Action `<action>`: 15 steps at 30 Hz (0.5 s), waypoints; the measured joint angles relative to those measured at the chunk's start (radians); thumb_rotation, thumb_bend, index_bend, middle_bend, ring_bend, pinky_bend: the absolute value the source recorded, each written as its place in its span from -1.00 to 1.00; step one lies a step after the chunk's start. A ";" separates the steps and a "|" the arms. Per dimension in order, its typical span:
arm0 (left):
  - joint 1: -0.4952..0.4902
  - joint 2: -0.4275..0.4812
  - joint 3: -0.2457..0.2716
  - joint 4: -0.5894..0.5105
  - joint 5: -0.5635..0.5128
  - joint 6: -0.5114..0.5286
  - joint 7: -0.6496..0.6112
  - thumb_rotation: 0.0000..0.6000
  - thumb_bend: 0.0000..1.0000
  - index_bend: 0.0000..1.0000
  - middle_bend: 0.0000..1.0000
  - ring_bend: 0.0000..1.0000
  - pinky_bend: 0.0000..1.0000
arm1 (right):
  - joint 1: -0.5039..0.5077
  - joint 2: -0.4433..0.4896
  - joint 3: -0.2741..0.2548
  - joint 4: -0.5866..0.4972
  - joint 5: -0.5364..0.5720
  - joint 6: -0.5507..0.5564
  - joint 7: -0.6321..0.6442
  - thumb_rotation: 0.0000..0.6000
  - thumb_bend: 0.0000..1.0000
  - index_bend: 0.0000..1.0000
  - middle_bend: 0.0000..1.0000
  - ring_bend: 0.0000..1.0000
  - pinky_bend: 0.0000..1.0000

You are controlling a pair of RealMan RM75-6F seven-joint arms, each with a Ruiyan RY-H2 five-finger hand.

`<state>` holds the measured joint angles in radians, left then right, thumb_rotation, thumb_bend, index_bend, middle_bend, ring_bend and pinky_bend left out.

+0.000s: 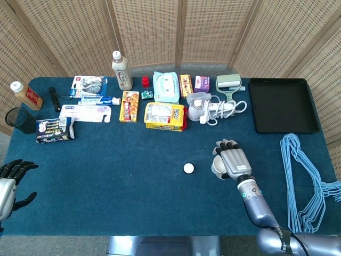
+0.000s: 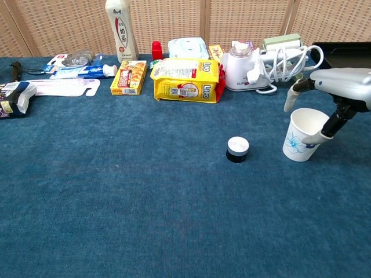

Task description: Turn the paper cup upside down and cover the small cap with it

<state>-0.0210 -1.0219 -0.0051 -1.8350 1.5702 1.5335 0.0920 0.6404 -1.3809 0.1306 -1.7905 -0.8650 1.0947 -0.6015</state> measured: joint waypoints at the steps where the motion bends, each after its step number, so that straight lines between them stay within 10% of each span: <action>1: 0.000 -0.001 0.000 0.001 0.000 0.000 -0.001 1.00 -0.64 -0.44 -0.44 -0.65 -0.63 | 0.000 0.002 -0.001 0.001 0.003 0.001 0.001 0.84 -0.52 -0.38 -0.66 -0.79 -0.85; 15: 0.002 -0.003 0.003 0.009 -0.004 0.003 -0.006 1.00 -0.64 -0.44 -0.44 -0.65 -0.63 | 0.015 -0.024 0.005 0.046 0.015 -0.010 0.028 0.86 -0.52 -0.14 -0.56 -0.75 -0.82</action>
<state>-0.0189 -1.0249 -0.0018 -1.8260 1.5667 1.5366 0.0862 0.6553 -1.4052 0.1352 -1.7441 -0.8499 1.0850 -0.5738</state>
